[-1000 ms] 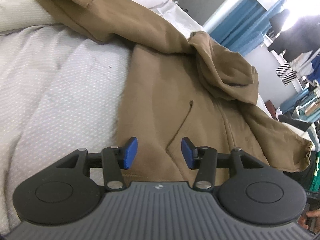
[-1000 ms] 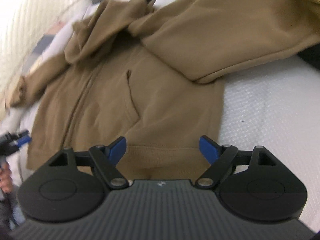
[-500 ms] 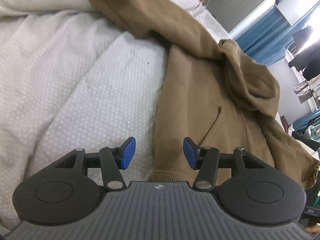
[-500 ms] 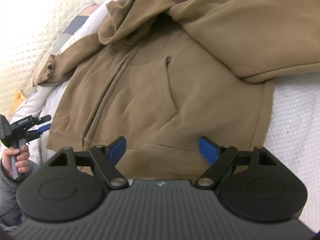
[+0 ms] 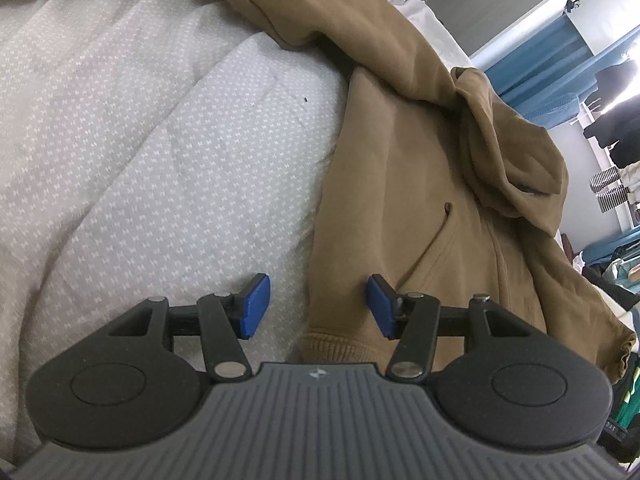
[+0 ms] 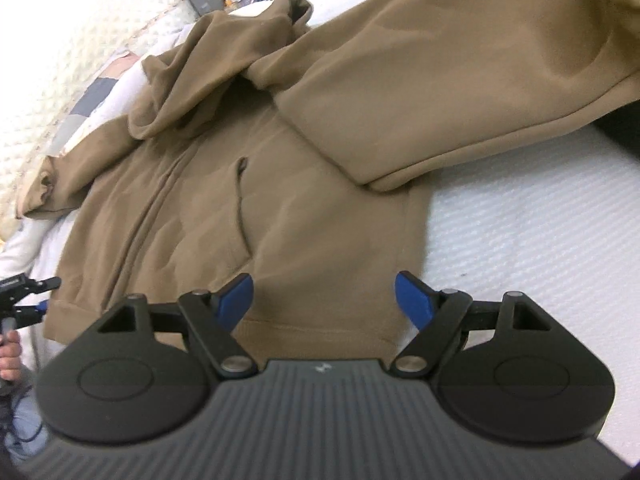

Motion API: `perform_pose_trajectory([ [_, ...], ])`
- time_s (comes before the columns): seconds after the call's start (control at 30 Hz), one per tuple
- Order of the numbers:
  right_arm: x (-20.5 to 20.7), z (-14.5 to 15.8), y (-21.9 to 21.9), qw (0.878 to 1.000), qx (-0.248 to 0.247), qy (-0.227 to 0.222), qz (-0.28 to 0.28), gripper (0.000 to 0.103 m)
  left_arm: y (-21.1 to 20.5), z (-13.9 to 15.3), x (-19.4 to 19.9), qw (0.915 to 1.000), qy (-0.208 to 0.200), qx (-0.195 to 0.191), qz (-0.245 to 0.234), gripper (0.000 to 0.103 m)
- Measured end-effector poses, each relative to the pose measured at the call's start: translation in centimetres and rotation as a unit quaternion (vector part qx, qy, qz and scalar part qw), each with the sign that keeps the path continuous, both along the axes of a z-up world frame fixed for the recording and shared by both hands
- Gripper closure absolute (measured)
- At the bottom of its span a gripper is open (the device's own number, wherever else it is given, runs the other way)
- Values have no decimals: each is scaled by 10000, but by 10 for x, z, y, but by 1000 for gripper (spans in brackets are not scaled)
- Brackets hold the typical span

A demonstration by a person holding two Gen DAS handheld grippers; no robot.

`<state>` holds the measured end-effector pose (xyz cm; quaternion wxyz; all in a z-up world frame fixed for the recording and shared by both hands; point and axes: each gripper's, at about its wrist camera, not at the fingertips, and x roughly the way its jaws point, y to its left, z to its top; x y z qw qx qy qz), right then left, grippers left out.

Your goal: Fold large clothes

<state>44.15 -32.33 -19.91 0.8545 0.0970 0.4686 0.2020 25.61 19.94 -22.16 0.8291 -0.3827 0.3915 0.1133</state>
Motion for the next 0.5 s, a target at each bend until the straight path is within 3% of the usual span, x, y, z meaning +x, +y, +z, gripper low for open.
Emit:
perform_pose_trajectory([
  [0.13,3,-8,-24,9989,216,187,-367,23,-2,-3,4,9999,10,-60,-85,43],
  [0.23,5,-26,-26,9978,374,478,-274,21,-5,-5,6,9999,51,-34,-108,43],
  [0.4,5,-43,-19,9891,1320,656,-59,39,-12,-7,9,9997,98,74,-218,45],
  [0.43,6,-47,-14,9880,1360,732,-3,50,-14,-6,10,9996,112,118,-230,51],
  [0.47,7,-49,-10,9877,1346,795,59,56,-16,-5,12,9993,139,175,-287,66],
  [0.5,7,-49,-7,9886,1269,798,105,58,-18,-4,13,9990,167,211,-366,70],
])
